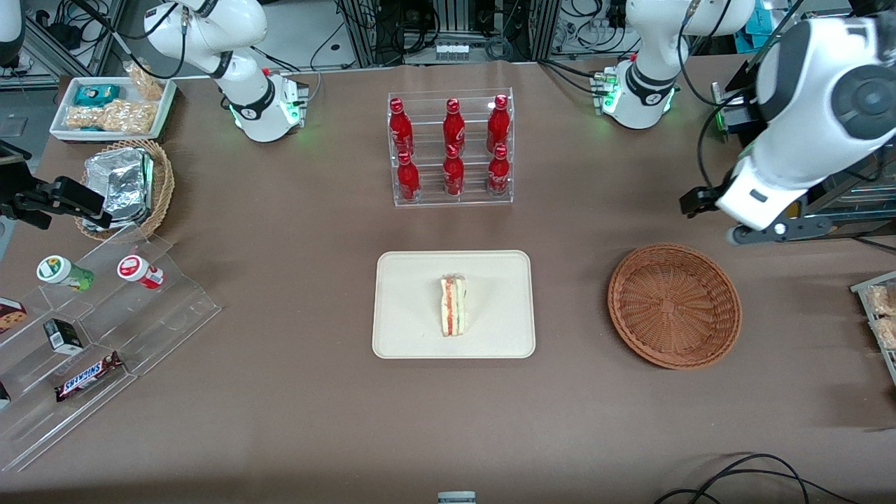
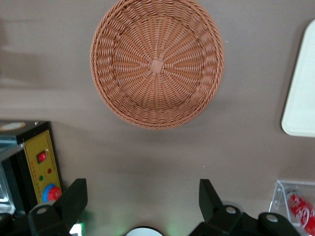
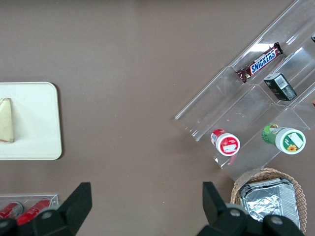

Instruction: Place sandwich from basket to tray

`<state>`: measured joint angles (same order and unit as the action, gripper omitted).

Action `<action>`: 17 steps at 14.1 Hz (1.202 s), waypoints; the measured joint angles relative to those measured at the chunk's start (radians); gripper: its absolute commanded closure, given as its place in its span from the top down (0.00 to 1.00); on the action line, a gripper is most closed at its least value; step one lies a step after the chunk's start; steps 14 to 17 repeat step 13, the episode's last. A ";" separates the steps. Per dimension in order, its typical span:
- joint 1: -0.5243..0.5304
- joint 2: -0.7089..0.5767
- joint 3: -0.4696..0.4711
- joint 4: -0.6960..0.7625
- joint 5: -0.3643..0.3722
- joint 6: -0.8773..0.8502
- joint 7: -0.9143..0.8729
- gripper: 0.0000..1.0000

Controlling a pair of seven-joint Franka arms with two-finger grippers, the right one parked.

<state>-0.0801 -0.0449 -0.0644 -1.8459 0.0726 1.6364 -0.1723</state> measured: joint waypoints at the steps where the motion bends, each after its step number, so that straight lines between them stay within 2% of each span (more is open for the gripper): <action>1: 0.038 -0.006 -0.022 0.002 -0.014 0.001 0.057 1.00; 4: 0.092 -0.008 -0.039 0.031 -0.041 0.012 0.207 1.00; 6: 0.099 -0.002 -0.036 0.066 -0.042 0.029 0.246 1.00; 9: 0.096 0.028 -0.023 0.125 -0.042 0.038 0.253 1.00; 13: 0.042 0.053 0.049 0.148 -0.044 0.055 0.253 1.00; 17: 0.042 0.053 0.049 0.148 -0.044 0.055 0.253 1.00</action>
